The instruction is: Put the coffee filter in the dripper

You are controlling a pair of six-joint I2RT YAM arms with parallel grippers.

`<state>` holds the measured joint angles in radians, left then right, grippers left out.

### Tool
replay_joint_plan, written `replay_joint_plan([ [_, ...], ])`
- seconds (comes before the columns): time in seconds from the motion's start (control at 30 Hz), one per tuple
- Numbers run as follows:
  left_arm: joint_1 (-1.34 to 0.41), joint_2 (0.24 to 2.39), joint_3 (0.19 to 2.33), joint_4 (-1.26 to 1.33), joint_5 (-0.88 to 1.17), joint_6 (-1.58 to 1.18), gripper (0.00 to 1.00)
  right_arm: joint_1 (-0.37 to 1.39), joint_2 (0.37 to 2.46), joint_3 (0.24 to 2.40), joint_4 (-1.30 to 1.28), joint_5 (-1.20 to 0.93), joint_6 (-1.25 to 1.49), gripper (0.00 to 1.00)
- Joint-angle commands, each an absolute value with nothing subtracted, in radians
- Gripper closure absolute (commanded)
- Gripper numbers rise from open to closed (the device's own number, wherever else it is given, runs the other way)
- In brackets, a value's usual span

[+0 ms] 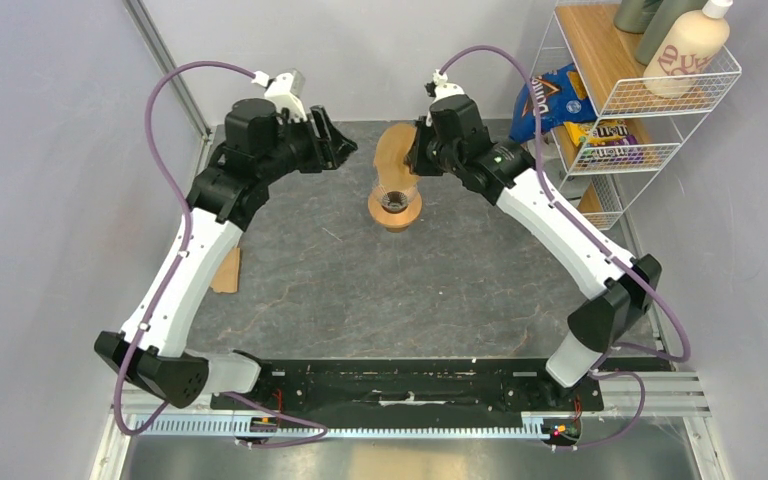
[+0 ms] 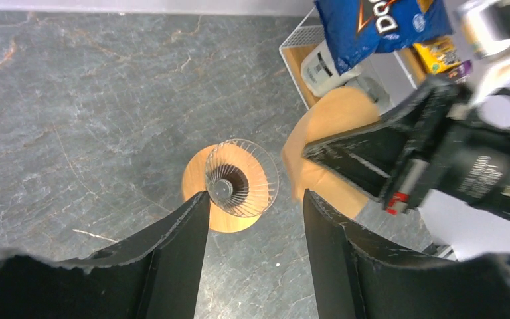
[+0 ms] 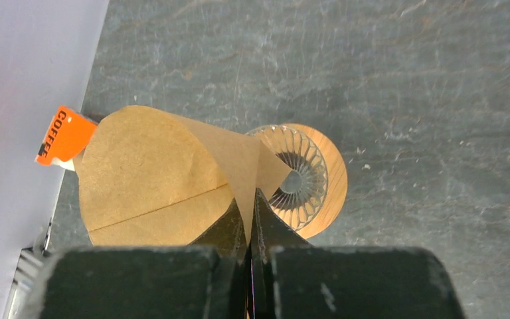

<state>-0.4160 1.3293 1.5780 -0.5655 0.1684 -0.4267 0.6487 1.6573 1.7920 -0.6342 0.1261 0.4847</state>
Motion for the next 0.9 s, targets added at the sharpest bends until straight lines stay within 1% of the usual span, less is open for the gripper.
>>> replay_joint_plan([
  [0.0,-0.396,1.255,1.566,-0.467,0.27,-0.453,0.37,0.634,1.698,1.848,-0.689,0.011,0.555,1.0],
  [0.23,-0.393,1.235,1.527,-0.466,0.269,-0.476,0.36,0.6,1.767,1.86,-0.721,-0.133,0.646,1.0],
  [0.47,-0.394,1.242,1.53,-0.469,0.271,-0.479,0.36,0.573,1.807,1.839,-0.723,-0.155,0.648,1.0],
  [0.5,-0.394,1.244,1.529,-0.469,0.27,-0.48,0.36,0.571,1.816,1.842,-0.724,-0.166,0.649,0.96],
  [0.63,-0.393,1.249,1.529,-0.474,0.27,-0.48,0.36,0.569,1.837,1.845,-0.719,-0.183,0.637,0.75],
  [0.8,-0.394,1.252,1.527,-0.476,0.264,-0.477,0.36,0.568,1.853,1.866,-0.74,-0.17,0.621,0.6],
  [0.87,-0.394,1.254,1.528,-0.478,0.262,-0.473,0.36,0.566,1.851,1.877,-0.753,-0.159,0.62,0.56],
])
